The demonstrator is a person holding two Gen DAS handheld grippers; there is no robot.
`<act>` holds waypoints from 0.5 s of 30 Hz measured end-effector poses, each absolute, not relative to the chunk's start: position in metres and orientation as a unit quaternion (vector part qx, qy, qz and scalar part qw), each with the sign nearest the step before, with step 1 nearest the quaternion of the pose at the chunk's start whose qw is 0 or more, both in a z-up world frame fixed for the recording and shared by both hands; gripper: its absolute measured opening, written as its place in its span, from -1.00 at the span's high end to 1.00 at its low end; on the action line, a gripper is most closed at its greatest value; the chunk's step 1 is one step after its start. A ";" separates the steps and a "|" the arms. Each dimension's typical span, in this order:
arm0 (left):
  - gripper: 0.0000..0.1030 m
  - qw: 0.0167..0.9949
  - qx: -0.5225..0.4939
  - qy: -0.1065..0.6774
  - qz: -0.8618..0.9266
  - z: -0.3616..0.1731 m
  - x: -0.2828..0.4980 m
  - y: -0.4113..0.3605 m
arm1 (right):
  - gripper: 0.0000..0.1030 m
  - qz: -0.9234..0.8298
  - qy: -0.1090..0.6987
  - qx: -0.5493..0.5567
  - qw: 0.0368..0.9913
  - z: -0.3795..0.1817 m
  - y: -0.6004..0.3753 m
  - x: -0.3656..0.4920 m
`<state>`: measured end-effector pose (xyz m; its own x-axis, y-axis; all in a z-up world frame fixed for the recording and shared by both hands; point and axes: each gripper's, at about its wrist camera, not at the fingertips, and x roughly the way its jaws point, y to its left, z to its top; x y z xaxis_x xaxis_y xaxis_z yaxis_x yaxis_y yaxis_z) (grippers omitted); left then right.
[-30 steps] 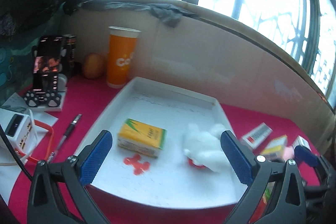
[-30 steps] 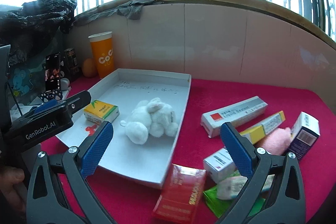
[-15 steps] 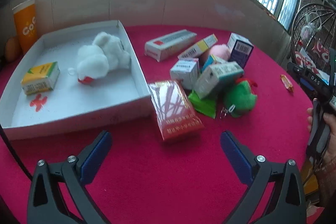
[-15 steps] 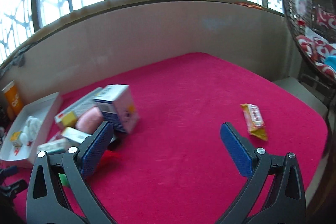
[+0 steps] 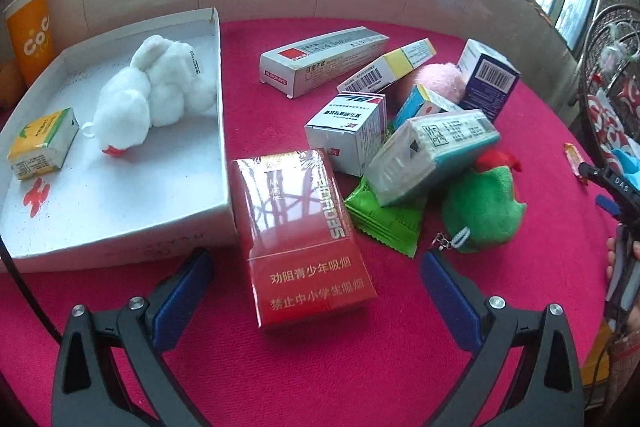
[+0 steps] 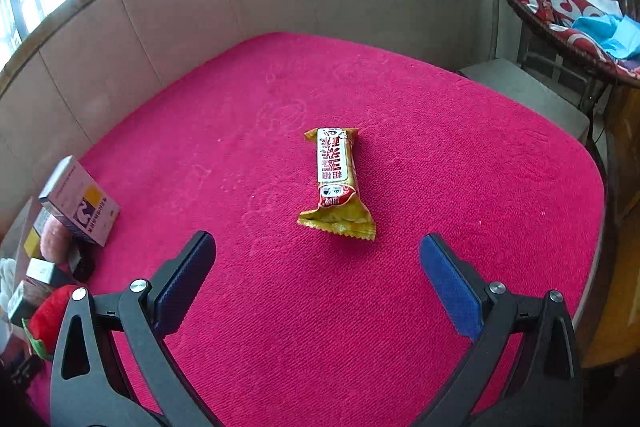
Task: Organize objects
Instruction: 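Grasp the red cigarette pack with the left tool while the right tool grasps the yellow snack bar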
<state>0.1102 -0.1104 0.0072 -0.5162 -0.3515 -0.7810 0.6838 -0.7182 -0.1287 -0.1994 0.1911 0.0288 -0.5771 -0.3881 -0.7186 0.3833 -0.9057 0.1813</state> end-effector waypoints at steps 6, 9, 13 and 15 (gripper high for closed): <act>-0.72 0.326 0.382 0.202 -0.841 0.008 0.113 -0.108 | -1.00 -0.882 0.044 0.424 0.201 0.029 0.182 -0.216; -0.44 0.339 0.380 0.197 -0.838 0.009 0.116 -0.109 | -0.99 -0.888 0.071 0.413 0.188 0.031 0.174 -0.221; -0.27 0.332 0.379 0.193 -0.842 0.010 0.116 -0.106 | -0.75 -0.880 0.083 0.424 0.198 0.024 0.163 -0.228; -0.22 0.330 0.380 0.190 -0.843 0.009 0.114 -0.105 | -0.59 -0.880 0.095 0.421 0.199 0.026 0.160 -0.226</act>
